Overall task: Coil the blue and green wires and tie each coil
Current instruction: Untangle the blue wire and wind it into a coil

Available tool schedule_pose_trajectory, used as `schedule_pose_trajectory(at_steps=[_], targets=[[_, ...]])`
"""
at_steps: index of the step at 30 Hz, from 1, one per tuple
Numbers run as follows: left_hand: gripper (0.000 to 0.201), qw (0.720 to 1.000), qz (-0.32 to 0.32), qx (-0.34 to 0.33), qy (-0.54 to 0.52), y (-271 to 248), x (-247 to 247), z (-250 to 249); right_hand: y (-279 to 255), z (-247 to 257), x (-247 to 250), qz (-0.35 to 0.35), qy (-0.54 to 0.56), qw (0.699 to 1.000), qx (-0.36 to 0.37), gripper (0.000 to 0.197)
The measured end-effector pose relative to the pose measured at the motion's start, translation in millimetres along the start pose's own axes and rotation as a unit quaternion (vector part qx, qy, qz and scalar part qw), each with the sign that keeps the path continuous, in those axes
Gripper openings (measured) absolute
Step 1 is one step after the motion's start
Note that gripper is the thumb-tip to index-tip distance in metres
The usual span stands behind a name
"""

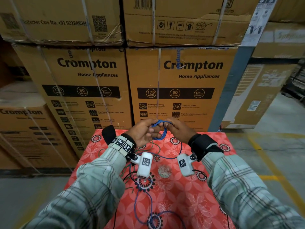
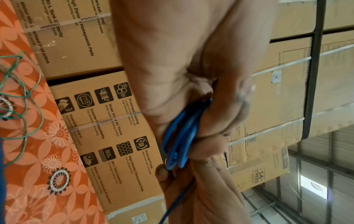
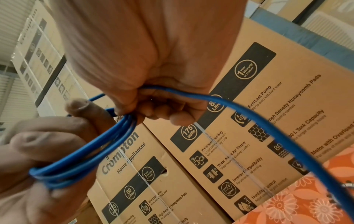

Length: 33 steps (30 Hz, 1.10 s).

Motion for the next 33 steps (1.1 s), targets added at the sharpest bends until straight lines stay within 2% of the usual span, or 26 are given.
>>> schedule_pose_trajectory(at_steps=[6,9,12,14,17,19,21,24,26,30,33], targets=[[0.041,0.998,0.032,0.056,0.012,-1,2,7,1,-12,-8,0.013,0.044,0.999,-0.019,0.028],[0.04,0.996,0.0,0.083,0.024,1,3,12,-3,-5,-10,0.036,0.064,0.997,-0.023,0.027],[0.037,0.995,-0.044,0.083,0.041,4,7,12,-2,-15,-13,0.035,0.101,0.993,-0.044,0.03],[0.035,0.994,-0.073,0.066,0.045,5,11,8,-4,-25,-13,0.046,0.114,0.99,-0.066,0.018],[0.035,0.993,-0.106,0.032,0.027,2,20,2,-7,-35,-11,0.054,0.171,0.978,-0.106,0.014],[0.034,0.995,-0.092,0.025,0.014,3,18,2,-7,-44,-3,-0.002,0.2,0.971,-0.133,0.012],[0.034,0.997,-0.075,0.015,-0.001,5,9,3,-3,-56,4,-0.071,0.172,0.97,-0.154,0.017],[0.033,0.995,-0.077,-0.042,-0.051,8,0,-13,0,-67,-7,-0.117,0.132,0.968,-0.177,0.024],[0.032,0.988,-0.089,-0.092,-0.084,11,3,-34,-5,-73,-20,-0.128,0.169,0.958,-0.192,0.02],[0.031,0.96,-0.158,-0.175,-0.153,6,33,-65,-19,-73,-29,-0.15,0.217,0.951,-0.161,0.019],[0.03,0.939,-0.201,-0.208,-0.186,5,53,-66,-19,-68,-19,-0.187,0.109,0.972,-0.093,0.023]])
Point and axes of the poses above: each hand's wrist, its own y-axis towards the middle knuckle, its own x-axis out of the back of the hand, z = x × y, the point moved 7 cm from there along y, towards the middle knuckle, and after that the axes turned 2 degrees about z, right-handed, at the moved point
